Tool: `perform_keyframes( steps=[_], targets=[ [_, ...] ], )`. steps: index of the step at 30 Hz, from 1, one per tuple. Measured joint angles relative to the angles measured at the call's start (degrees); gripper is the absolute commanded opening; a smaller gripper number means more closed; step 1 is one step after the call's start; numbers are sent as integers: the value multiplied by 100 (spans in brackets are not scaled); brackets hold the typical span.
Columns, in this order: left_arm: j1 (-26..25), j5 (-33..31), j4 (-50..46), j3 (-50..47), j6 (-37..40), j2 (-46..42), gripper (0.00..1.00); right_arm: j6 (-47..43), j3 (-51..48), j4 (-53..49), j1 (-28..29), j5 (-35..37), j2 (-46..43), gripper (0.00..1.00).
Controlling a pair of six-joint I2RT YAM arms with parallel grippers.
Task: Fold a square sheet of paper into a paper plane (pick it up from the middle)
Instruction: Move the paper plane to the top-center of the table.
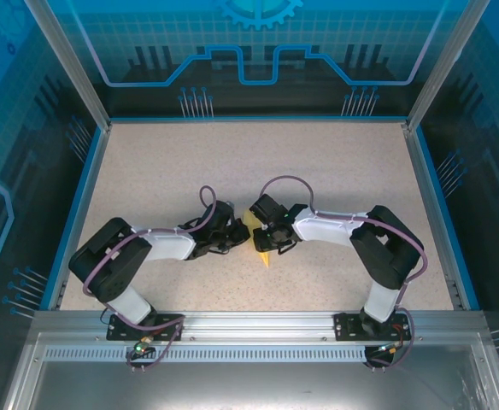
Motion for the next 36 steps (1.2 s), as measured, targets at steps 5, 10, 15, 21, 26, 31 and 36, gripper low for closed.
perform_keyframes(
  steps=[5,10,15,21,26,31,36],
  targets=[
    [4,-131,-352,15,109,-319,44,31,4,-59,0,142,-2,10],
    [72,-468,-1054,197,125,-824,72,35,42,-356,0,520,-153,10],
    [133,-1034,-1845,446,111,-1274,86,31,70,-704,0,1012,-422,12],
    [149,-1497,-2511,525,109,-1364,98,35,118,-835,-2,1307,-282,15],
    [149,-1591,-2684,522,109,-1364,99,94,151,-804,-7,1322,-61,20],
    [149,-1609,-2702,522,109,-1357,99,142,221,-785,-7,1327,42,21],
    [151,-1606,-2704,522,109,-1303,99,144,365,-774,-31,1436,162,23]
  ],
)
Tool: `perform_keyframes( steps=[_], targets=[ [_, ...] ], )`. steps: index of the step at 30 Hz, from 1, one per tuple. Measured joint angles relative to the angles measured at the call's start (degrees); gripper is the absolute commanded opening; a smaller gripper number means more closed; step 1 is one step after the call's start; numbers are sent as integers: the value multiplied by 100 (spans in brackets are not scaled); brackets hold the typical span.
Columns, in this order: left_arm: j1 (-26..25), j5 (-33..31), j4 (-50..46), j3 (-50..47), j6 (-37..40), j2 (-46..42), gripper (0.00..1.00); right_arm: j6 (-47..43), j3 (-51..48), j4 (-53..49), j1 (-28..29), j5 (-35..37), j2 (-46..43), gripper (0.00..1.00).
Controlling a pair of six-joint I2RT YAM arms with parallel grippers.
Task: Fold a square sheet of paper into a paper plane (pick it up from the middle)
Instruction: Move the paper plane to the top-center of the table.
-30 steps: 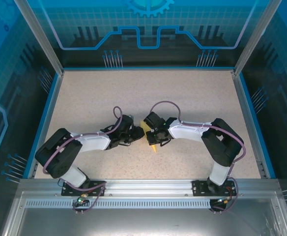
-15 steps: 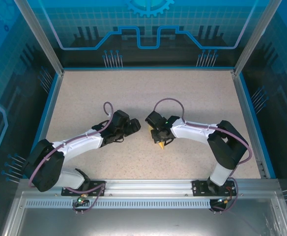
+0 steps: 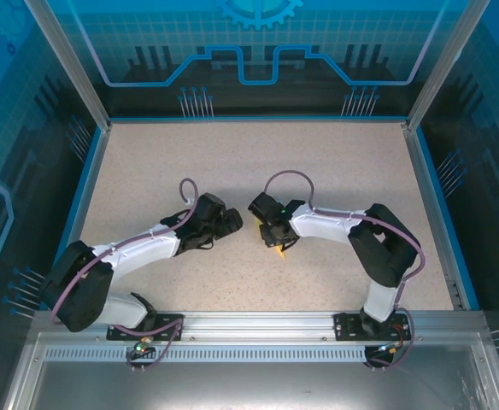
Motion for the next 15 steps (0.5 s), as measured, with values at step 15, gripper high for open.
perform_keyframes(
  steps=[15],
  targets=[
    [0,0,-63,2,0,155,99,-2,166,153,-63,59,299,15]
  ],
)
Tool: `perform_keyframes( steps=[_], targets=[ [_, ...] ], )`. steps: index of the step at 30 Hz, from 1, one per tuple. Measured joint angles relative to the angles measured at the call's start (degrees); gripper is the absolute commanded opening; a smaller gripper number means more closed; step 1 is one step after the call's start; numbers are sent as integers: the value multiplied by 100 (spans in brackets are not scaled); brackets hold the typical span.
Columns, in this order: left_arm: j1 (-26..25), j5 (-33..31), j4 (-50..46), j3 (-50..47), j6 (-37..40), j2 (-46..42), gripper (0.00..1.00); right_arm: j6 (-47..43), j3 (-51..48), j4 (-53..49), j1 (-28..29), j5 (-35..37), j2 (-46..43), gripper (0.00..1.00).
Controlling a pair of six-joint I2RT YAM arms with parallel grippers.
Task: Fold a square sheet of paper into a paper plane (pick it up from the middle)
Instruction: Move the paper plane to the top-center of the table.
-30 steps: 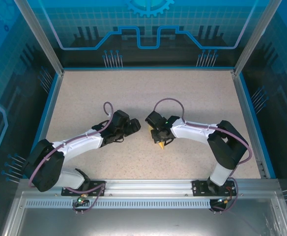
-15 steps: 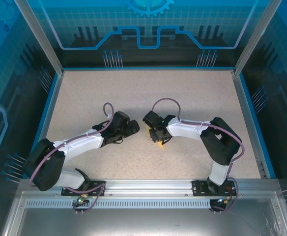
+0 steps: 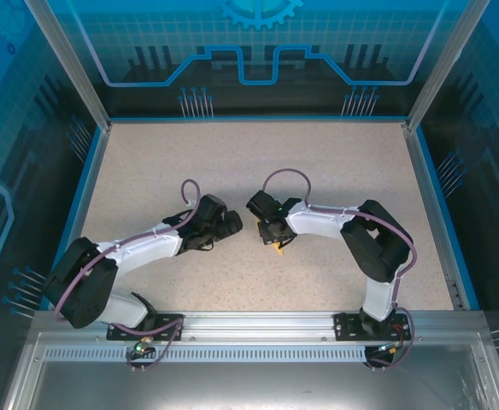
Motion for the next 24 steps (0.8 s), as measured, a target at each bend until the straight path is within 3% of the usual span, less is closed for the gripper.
perform_keyframes(
  steps=[15,24],
  targets=[
    [0,0,-103,2,0,2,99,162,50,131,-258,-146,-13,9],
    [4,-4,-223,4,0,2,99,-160,1696,195,-1115,-208,518,10]
  ],
)
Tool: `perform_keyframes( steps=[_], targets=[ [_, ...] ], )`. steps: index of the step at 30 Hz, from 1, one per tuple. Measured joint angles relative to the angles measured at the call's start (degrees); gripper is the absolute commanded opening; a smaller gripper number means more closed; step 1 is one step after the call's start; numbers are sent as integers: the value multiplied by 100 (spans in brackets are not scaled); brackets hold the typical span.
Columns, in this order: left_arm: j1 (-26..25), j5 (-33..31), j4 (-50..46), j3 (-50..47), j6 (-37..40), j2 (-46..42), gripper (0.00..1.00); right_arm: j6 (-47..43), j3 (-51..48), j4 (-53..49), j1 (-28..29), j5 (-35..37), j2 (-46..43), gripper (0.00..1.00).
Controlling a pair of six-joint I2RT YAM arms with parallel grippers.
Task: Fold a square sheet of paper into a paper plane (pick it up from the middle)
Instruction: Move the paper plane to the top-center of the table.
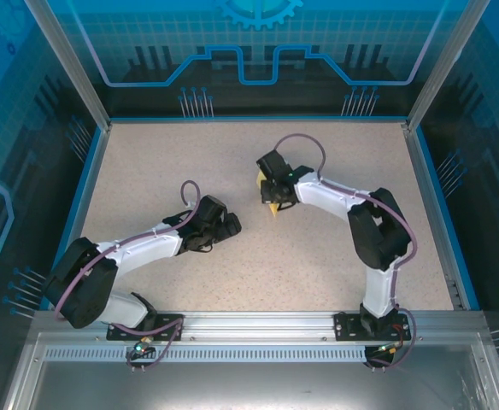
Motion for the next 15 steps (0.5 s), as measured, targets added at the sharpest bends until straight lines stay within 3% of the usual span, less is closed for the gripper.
perform_keyframes(
  steps=[15],
  targets=[
    [4,-105,-326,358,107,116,99,-299,1292,-396,-273,-9,1543,14]
  ],
)
